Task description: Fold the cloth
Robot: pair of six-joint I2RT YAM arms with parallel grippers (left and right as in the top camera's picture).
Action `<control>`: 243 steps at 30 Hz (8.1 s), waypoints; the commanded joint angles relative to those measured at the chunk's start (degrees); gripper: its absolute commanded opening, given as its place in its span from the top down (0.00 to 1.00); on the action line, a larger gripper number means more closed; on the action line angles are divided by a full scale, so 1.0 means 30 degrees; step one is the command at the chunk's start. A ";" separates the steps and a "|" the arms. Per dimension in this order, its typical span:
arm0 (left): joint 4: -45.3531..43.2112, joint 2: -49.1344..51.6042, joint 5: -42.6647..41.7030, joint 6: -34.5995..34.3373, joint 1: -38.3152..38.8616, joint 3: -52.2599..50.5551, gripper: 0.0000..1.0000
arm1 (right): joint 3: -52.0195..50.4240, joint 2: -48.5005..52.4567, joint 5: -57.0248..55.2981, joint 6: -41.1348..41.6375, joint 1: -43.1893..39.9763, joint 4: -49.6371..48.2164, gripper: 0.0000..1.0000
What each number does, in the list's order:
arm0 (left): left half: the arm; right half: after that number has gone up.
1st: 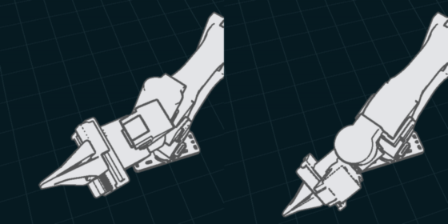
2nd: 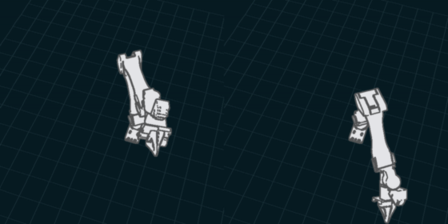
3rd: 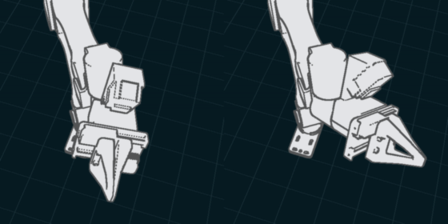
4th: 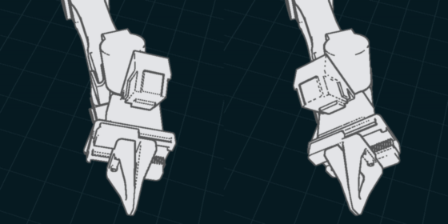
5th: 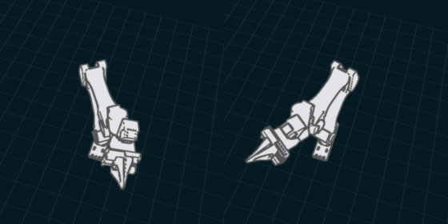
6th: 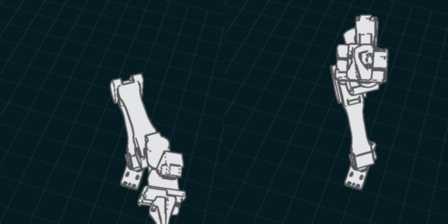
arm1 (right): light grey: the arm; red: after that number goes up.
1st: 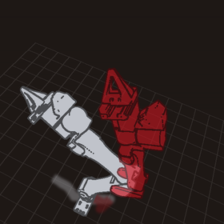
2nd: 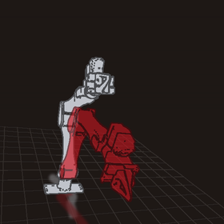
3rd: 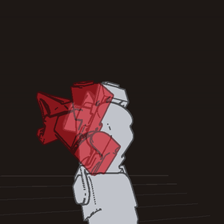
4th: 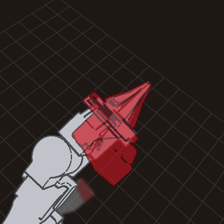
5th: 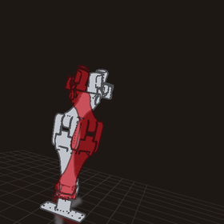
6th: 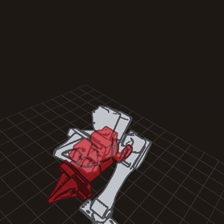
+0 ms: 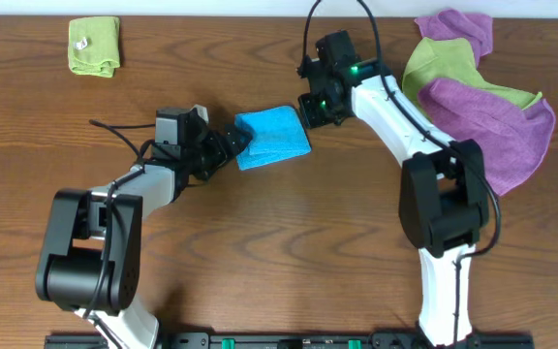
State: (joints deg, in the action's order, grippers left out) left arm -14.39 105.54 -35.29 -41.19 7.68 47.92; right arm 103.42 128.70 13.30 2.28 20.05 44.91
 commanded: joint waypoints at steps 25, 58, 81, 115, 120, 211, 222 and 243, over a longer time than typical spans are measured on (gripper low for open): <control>-0.1362 0.2827 0.0321 -0.1421 0.1209 -0.0058 0.05 | -0.0044 0.1610 0.1078 0.0080 0.0656 -0.0838 0.99; -0.9792 0.2710 0.2055 -0.9428 -0.5384 0.6637 0.94 | 0.1275 -0.0918 0.1086 -0.1071 -0.1588 0.1953 0.99; -0.9690 0.7985 0.4816 -0.9260 -0.9887 1.2590 0.94 | 0.1275 -0.0925 0.1078 0.1960 -0.1479 0.1807 0.99; -0.9632 1.0200 -0.0685 -1.1132 -1.1154 1.3872 0.04 | 0.1275 -0.0925 0.1129 0.2674 -0.1472 0.1632 0.99; -0.7359 0.8954 -0.1311 -1.1089 -1.1591 1.3865 0.04 | 0.1275 -0.0925 0.1319 0.2805 -0.1457 0.1617 0.99; 2.1806 -2.7474 1.4528 0.7045 0.0918 -0.3133 0.05 | -1.7544 -3.5773 -0.1792 0.2004 -0.1158 0.6411 0.01; 1.5409 -2.9033 1.1169 1.2342 -0.3738 -0.8473 0.05 | -1.7544 -3.5773 -0.1792 0.2004 -0.1158 0.6411 0.01; 1.4586 -3.5051 1.1183 1.2684 -0.3927 -1.3282 0.05 | -1.7544 -3.5773 -0.1785 0.2004 -0.1158 0.6411 0.01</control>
State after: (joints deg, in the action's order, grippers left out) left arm 29.56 1.21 -1.54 -4.34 -3.92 8.91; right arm 50.92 21.50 7.97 7.42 16.21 64.10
